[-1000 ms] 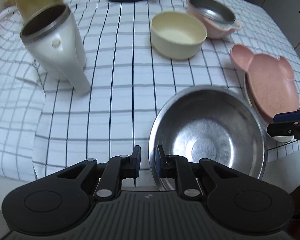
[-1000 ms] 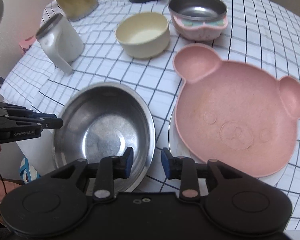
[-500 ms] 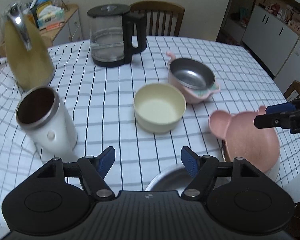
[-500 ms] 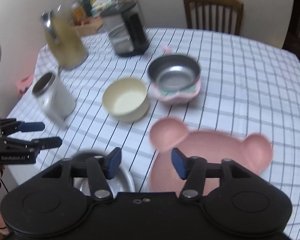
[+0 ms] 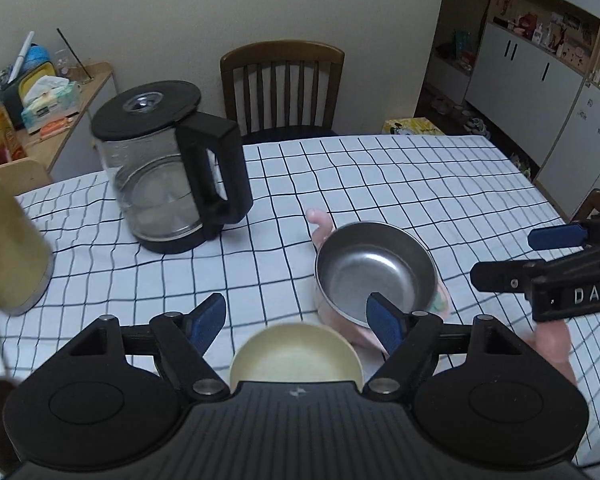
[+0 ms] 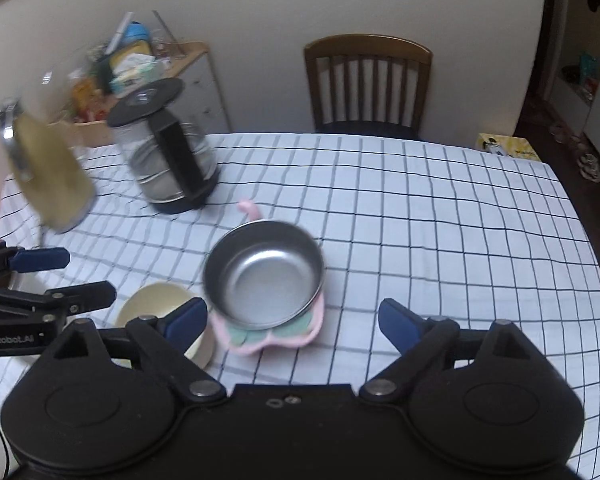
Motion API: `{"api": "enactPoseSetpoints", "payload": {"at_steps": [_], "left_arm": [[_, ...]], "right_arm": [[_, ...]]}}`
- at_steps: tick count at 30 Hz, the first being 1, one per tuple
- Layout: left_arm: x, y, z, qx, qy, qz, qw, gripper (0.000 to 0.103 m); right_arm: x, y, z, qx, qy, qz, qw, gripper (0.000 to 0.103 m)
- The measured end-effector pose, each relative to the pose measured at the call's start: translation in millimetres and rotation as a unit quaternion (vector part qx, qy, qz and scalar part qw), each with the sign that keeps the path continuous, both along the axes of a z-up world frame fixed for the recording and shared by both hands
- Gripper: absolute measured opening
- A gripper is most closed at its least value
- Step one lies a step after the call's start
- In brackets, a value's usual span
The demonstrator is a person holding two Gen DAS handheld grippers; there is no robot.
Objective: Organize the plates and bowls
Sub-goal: 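Move both grippers to the pink-handled small steel pan and close on its rim, then lift the small pan with both grippers and lower it into the steel bowl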
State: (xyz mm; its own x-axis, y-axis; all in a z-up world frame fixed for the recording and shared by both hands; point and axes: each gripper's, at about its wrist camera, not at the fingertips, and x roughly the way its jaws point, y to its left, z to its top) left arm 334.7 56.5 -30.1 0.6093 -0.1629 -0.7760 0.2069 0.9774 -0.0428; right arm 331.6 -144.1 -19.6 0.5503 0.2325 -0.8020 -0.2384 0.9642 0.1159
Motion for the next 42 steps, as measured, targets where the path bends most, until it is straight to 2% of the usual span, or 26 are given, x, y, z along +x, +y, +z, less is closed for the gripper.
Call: {"api": "enactPoseSetpoints", "payload": {"at_steps": [4, 9, 15, 18, 21, 23, 26, 27, 29, 30, 32, 42], "left_arm": [[34.1, -10.0, -22.0, -0.003, 0.023, -0.001, 0.9997, 0.077], [67.3, -18.9, -52.8, -0.005, 0.059, 0.005, 0.9983, 0.077], [88.2, -27.4, -79.0, -0.004, 0.097, 0.006, 0.9952, 0.076], [92.1, -30.5, -85.9, 0.001, 0.108, 0.005, 0.9942, 0.066], [95.8, -32.7, -93.3, 0.008, 0.120, 0.004, 0.9927, 0.052], [97.1, -34.1, -96.0, 0.012, 0.127, 0.000, 0.9918, 0.036], [98.6, -36.5, -98.5, 0.016, 0.135, -0.003, 0.9907, 0.028], [98.4, -37.7, -98.5, 0.017, 0.137, -0.004, 0.9905, 0.025], [98.7, -39.3, -99.0, 0.012, 0.142, -0.009, 0.9898, 0.012], [98.0, -41.0, -98.5, 0.013, 0.142, -0.011, 0.9898, 0.010], [95.4, -45.7, -96.2, 0.029, 0.134, -0.010, 0.9904, 0.009], [85.9, -44.7, -76.5, 0.022, 0.124, 0.002, 0.9920, 0.007]], "right_arm": [[22.6, 3.1, -15.3, -0.009, 0.011, -0.024, 1.000, 0.093], [45.7, 6.1, -41.3, -0.024, 0.039, -0.043, 0.998, 0.086], [61.8, 6.6, -71.9, -0.024, 0.078, -0.049, 0.995, 0.071], [64.7, 6.6, -81.1, -0.020, 0.092, -0.053, 0.994, 0.065], [66.9, 6.5, -85.4, -0.014, 0.101, -0.056, 0.993, 0.056], [69.3, 7.2, -87.1, -0.012, 0.105, -0.055, 0.993, 0.050], [70.1, 7.6, -87.6, -0.006, 0.109, -0.053, 0.993, 0.041], [70.6, 8.5, -88.1, -0.006, 0.110, -0.051, 0.993, 0.036], [71.0, 10.3, -88.3, -0.004, 0.111, -0.047, 0.993, 0.028], [72.0, 11.7, -88.1, 0.001, 0.110, -0.045, 0.993, 0.021], [71.1, 14.2, -85.7, -0.004, 0.105, -0.046, 0.993, 0.019], [65.8, 9.1, -67.4, 0.005, 0.087, -0.049, 0.995, 0.019]]}}
